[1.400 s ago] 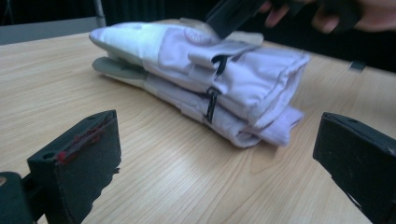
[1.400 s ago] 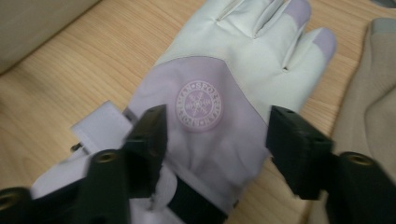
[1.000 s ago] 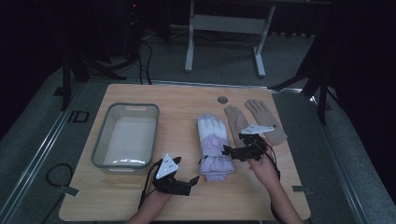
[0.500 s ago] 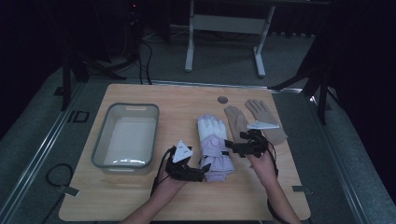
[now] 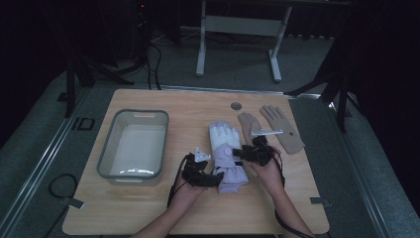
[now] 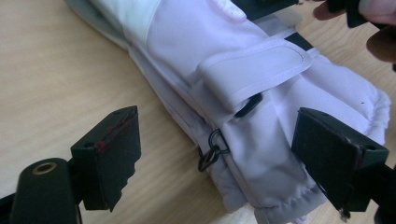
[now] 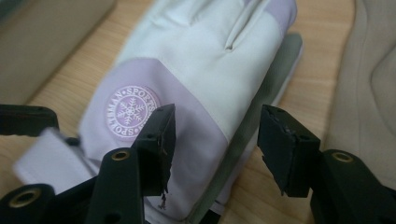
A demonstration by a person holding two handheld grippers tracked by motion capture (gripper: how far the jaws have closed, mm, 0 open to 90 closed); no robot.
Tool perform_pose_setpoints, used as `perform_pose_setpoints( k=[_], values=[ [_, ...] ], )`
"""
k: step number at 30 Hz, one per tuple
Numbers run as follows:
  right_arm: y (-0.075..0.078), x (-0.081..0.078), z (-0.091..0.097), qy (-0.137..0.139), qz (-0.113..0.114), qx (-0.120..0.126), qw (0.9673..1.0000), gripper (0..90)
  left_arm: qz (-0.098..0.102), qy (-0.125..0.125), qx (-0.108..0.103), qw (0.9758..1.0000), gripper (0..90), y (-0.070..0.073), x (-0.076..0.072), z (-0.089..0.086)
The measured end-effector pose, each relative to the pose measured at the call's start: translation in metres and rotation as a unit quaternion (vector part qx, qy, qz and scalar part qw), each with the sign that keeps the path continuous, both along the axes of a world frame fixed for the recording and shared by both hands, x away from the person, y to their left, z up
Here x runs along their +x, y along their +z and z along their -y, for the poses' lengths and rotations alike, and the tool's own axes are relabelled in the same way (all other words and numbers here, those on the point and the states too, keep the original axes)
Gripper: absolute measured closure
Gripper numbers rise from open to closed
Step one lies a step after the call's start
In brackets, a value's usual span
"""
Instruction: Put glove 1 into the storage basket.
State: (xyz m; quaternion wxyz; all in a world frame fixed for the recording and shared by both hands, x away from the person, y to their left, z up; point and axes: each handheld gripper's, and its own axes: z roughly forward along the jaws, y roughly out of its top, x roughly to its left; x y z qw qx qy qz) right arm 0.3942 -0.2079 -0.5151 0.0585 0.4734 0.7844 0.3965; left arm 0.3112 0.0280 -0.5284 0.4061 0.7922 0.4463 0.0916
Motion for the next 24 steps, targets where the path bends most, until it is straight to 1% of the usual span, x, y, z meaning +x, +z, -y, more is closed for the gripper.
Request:
perform_pose_setpoints(
  k=[1, 3, 4, 5, 6, 7, 8, 9, 10, 12, 13, 14, 15, 16, 17, 19, 20, 22, 23, 24],
  values=[
    [-0.003, 0.0, -0.001, -0.004, -0.006, -0.009, 0.9999, 41.2, -0.002, -0.001, 0.003, 1.0, 15.8, -0.001, 0.001, 0.001],
    [-0.007, 0.001, -0.002, -0.011, -0.015, -0.018, 0.9997, 40.2, -0.016, -0.002, 0.0, 0.9999, 15.9, -0.005, 0.002, 0.001],
    [-0.009, 0.001, -0.002, -0.013, -0.021, -0.019, 0.9995, 40.2, -0.02, -0.004, -0.003, 0.9998, 16.2, -0.007, 0.003, 0.001],
    [-0.011, 0.002, -0.002, -0.014, -0.029, -0.018, 0.9993, 40.3, -0.029, -0.006, -0.013, 0.9995, 19.1, -0.009, 0.004, 0.0],
    [-0.014, 0.003, -0.003, -0.012, -0.042, -0.018, 0.9989, 40.3, -0.032, -0.008, -0.013, 0.9994, 20.7, -0.01, 0.004, 0.0],
    [-0.015, 0.004, -0.003, -0.011, -0.046, -0.017, 0.9987, 40.3, -0.036, -0.011, -0.016, 0.9992, 21.3, -0.012, 0.005, 0.0],
    [-0.017, 0.004, -0.002, -0.011, -0.05, -0.015, 0.9986, 42.2, -0.041, -0.011, -0.019, 0.9989, 22.1, -0.013, 0.006, -0.001],
    [-0.018, 0.005, -0.002, -0.005, -0.058, -0.012, 0.9983, 44.6, -0.044, -0.011, -0.021, 0.9988, 22.2, -0.014, 0.006, -0.001],
    [-0.018, 0.005, -0.002, -0.004, -0.061, -0.01, 0.9981, 44.6, -0.044, -0.013, -0.021, 0.9987, 22.7, -0.015, 0.007, -0.001],
    [-0.019, 0.006, -0.002, 0.004, -0.066, -0.008, 0.9978, 48.5, -0.049, -0.021, -0.026, 0.9982, 26.2, -0.016, 0.008, -0.001],
    [-0.02, 0.007, -0.001, 0.008, -0.068, -0.006, 0.9976, 48.7, -0.051, -0.021, -0.026, 0.9981, 27.3, -0.017, 0.008, -0.001],
    [-0.021, 0.007, -0.001, 0.01, -0.068, -0.005, 0.9976, 50.9, -0.055, -0.025, -0.031, 0.9977, 27.9, -0.018, 0.009, -0.001],
    [-0.023, 0.008, -0.001, 0.016, -0.073, -0.001, 0.9972, 53.3, -0.059, -0.028, -0.036, 0.9973, 30.8, -0.019, 0.01, -0.002],
    [-0.024, 0.009, 0.0, 0.017, -0.076, 0.004, 0.997, 55.9, -0.061, -0.027, -0.038, 0.997, 32.1, -0.02, 0.01, -0.002],
    [-0.025, 0.009, 0.0, 0.018, -0.08, 0.009, 0.9966, 59.6, -0.067, -0.03, -0.045, 0.9963, 33.2, -0.022, 0.011, -0.002],
    [-0.025, 0.009, 0.0, 0.024, -0.08, 0.011, 0.9964, 64.7, -0.075, -0.032, -0.051, 0.9954, 34.8, -0.024, 0.013, -0.003],
    [-0.025, 0.009, -0.001, 0.025, -0.081, 0.008, 0.9964, 67.1, -0.079, -0.041, -0.058, 0.9944, 39.4, -0.024, 0.013, -0.003],
    [-0.024, 0.008, -0.002, 0.022, -0.077, 0.002, 0.9968, 71.5, -0.079, -0.044, -0.059, 0.9942, 46.6, -0.024, 0.013, -0.003],
    [-0.023, 0.007, -0.003, 0.019, -0.074, 0.0, 0.9971, 74.0, -0.079, -0.047, -0.061, 0.9939, 51.3, -0.023, 0.013, -0.003],
    [-0.022, 0.006, -0.004, 0.017, -0.07, -0.003, 0.9974, 75.6, -0.078, -0.047, -0.06, 0.994, 55.8, -0.022, 0.012, -0.003]
  ],
)
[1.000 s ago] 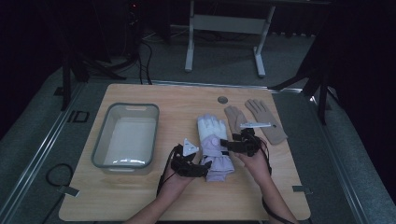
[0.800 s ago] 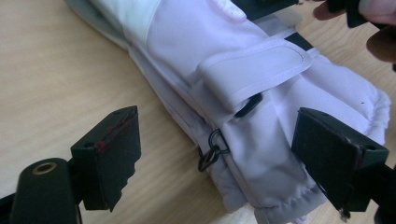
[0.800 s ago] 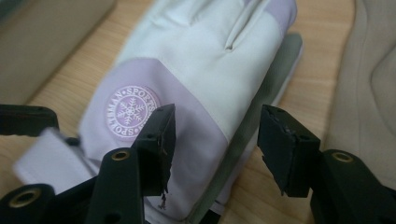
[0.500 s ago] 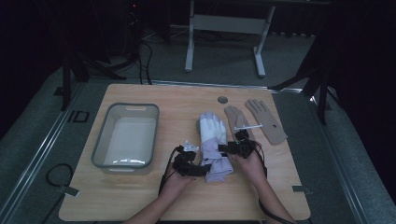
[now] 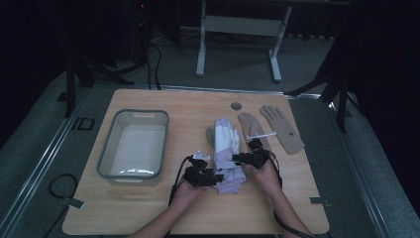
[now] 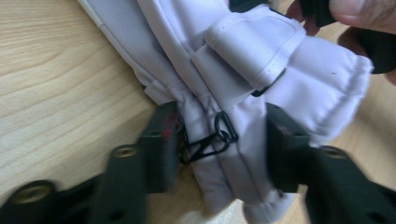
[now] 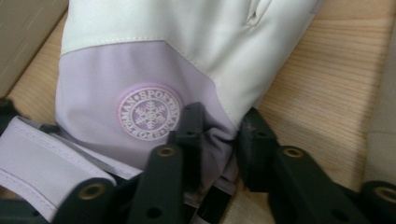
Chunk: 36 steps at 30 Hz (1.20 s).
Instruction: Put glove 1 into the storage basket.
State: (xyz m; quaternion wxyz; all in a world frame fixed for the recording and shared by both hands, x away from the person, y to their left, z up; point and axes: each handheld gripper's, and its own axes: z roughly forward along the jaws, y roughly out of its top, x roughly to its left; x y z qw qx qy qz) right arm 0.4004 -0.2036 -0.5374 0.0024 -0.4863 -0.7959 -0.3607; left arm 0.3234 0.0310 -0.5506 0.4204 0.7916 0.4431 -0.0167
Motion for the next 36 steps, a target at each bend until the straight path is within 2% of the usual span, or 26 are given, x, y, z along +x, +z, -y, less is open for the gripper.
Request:
perform_pose_setpoints(
  k=[2, 4, 8, 11, 15, 22, 27, 34, 36],
  values=[
    [0.001, -0.001, -0.002, -0.001, 0.004, -0.005, 1.0, 77.7, 0.005, -0.003, 0.006, 1.0, 64.9, 0.002, -0.001, 0.0],
    [0.003, -0.004, -0.003, -0.006, 0.011, -0.007, 0.9999, 78.8, 0.006, -0.002, 0.006, 1.0, 70.2, 0.004, -0.001, -0.001],
    [0.005, -0.007, -0.002, -0.014, 0.019, 0.003, 0.9997, 80.2, 0.002, -0.003, 0.003, 1.0, 74.2, 0.007, 0.001, -0.003],
    [0.009, -0.008, -0.002, -0.016, 0.021, 0.0, 0.9996, 81.2, 0.001, -0.012, 0.009, 0.9999, 75.5, 0.01, 0.003, -0.003],
    [0.016, -0.009, -0.004, -0.016, 0.031, -0.006, 0.9994, 81.7, 0.012, -0.024, 0.015, 0.9995, 76.2, 0.019, 0.004, -0.005],
    [0.04, -0.013, -0.008, -0.02, 0.056, 0.008, 0.9982, 81.7, 0.025, -0.035, 0.006, 0.9991, 76.3, 0.04, 0.007, -0.015],
    [0.058, -0.014, -0.015, -0.017, 0.067, 0.018, 0.9975, 81.7, 0.039, -0.045, 0.008, 0.9982, 76.2, 0.058, 0.007, -0.025],
    [0.083, -0.015, -0.032, -0.01, 0.086, 0.028, 0.9959, 81.6, 0.062, -0.041, 0.011, 0.9972, 76.2, 0.085, 0.003, -0.045],
    [0.087, -0.015, -0.036, -0.008, 0.088, 0.03, 0.9956, 81.7, 0.064, -0.04, 0.011, 0.9971, 76.2, 0.088, 0.003, -0.049]
  ],
)
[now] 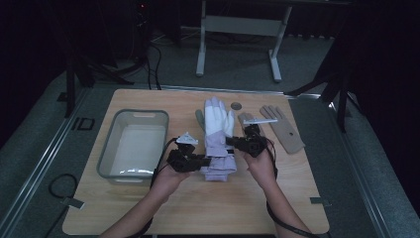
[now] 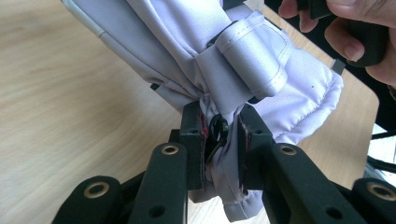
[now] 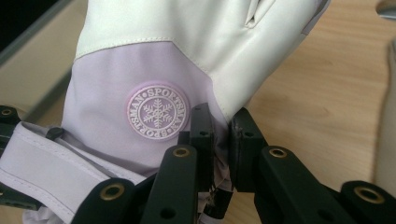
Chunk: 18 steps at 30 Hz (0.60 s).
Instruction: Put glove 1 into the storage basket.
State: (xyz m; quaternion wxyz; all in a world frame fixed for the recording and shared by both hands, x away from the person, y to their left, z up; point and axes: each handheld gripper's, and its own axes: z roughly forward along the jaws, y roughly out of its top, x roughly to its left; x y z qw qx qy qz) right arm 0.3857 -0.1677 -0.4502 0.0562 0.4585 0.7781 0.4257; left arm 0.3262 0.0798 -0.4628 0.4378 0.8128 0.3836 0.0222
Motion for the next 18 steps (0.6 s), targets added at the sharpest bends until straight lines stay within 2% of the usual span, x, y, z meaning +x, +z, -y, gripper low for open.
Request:
perform_pose_setpoints(
  k=[2, 7, 12, 18],
  values=[
    [0.008, 0.001, -0.008, 0.005, 0.007, 0.0, 1.0, 81.6, 0.002, 0.002, -0.004, 1.0, 76.2, 0.008, 0.0, -0.01],
    [0.022, 0.004, -0.027, 0.014, 0.012, 0.006, 0.9998, 81.6, 0.012, 0.007, 0.003, 0.9999, 76.2, 0.022, 0.0, -0.029],
    [0.032, 0.006, -0.047, 0.021, 0.022, 0.01, 0.9995, 81.6, 0.018, 0.014, 0.004, 0.9997, 76.2, 0.03, -0.001, -0.046],
    [0.039, 0.01, -0.07, 0.033, 0.022, 0.013, 0.9991, 81.7, 0.018, 0.016, 0.003, 0.9997, 76.1, 0.036, -0.001, -0.069]
  ],
)
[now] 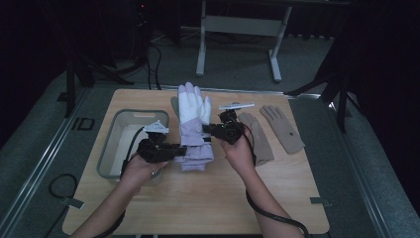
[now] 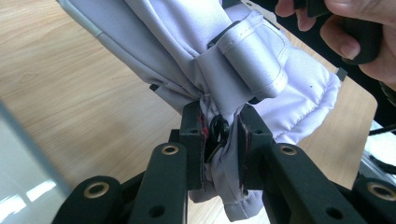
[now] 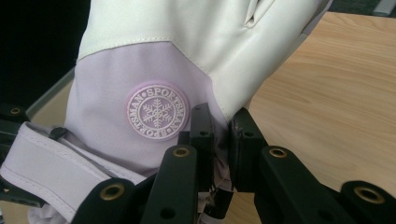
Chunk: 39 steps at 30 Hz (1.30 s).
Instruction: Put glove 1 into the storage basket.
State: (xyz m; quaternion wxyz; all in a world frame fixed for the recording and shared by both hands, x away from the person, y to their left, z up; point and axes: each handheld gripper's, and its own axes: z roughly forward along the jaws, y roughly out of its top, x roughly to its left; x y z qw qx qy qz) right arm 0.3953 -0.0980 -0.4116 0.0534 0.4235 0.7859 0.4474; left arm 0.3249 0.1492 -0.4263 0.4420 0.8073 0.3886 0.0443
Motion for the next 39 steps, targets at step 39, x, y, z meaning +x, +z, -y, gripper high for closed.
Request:
perform_pose_setpoints(
  k=[39],
  values=[
    [-0.032, 0.026, -0.185, 0.066, -0.033, -0.053, 0.9958, 81.7, -0.084, 0.074, -0.007, 0.9937, 75.7, -0.039, 0.002, -0.163]
  ],
)
